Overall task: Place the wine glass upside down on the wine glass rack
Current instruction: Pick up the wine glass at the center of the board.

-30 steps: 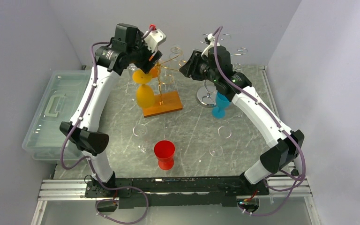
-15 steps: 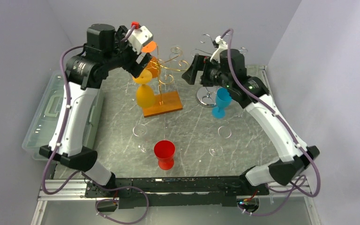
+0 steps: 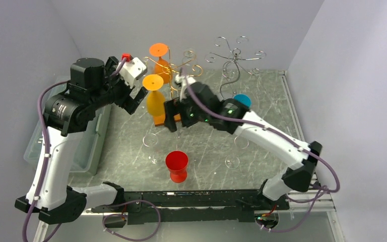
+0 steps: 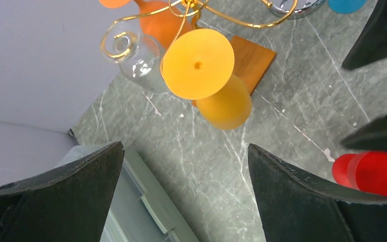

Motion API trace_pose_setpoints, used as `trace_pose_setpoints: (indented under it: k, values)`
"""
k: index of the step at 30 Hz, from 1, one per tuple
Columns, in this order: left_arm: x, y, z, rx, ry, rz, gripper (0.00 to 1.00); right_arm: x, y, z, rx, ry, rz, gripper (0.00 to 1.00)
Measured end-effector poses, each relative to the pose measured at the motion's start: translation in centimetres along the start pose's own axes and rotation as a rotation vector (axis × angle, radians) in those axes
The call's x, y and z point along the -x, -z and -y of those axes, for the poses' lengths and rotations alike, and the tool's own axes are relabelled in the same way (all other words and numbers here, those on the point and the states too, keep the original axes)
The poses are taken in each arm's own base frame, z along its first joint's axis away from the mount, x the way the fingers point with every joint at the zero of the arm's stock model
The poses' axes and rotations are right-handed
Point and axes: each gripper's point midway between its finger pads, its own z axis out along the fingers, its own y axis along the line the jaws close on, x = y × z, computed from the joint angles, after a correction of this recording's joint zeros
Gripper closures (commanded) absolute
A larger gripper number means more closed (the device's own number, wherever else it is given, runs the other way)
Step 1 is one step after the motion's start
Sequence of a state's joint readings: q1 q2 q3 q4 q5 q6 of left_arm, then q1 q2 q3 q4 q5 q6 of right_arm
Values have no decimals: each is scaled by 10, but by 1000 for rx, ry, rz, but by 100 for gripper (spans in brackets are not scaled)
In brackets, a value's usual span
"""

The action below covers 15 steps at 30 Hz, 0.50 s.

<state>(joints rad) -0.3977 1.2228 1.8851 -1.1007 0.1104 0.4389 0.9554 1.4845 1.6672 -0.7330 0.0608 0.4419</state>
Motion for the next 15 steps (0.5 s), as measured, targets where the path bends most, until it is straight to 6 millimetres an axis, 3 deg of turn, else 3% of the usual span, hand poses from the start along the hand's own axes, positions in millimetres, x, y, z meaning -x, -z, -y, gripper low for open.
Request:
trace_pose_setpoints:
  k: [3,6,11,15]
  values:
    - [-9,0,4,1,25,-23,1,-32,-25,-13,-3,57,-85,2]
    - [-22,-2,7,5,49,-59,1,-54,-44,-24,-10,104,-135,13]
    - [-36,-4,8,24,70,-99,3,-73,-72,-28,-34,137,-162,29]
    - [-38,0,5,46,76,-104,4,-83,-92,-24,-57,141,-163,33]
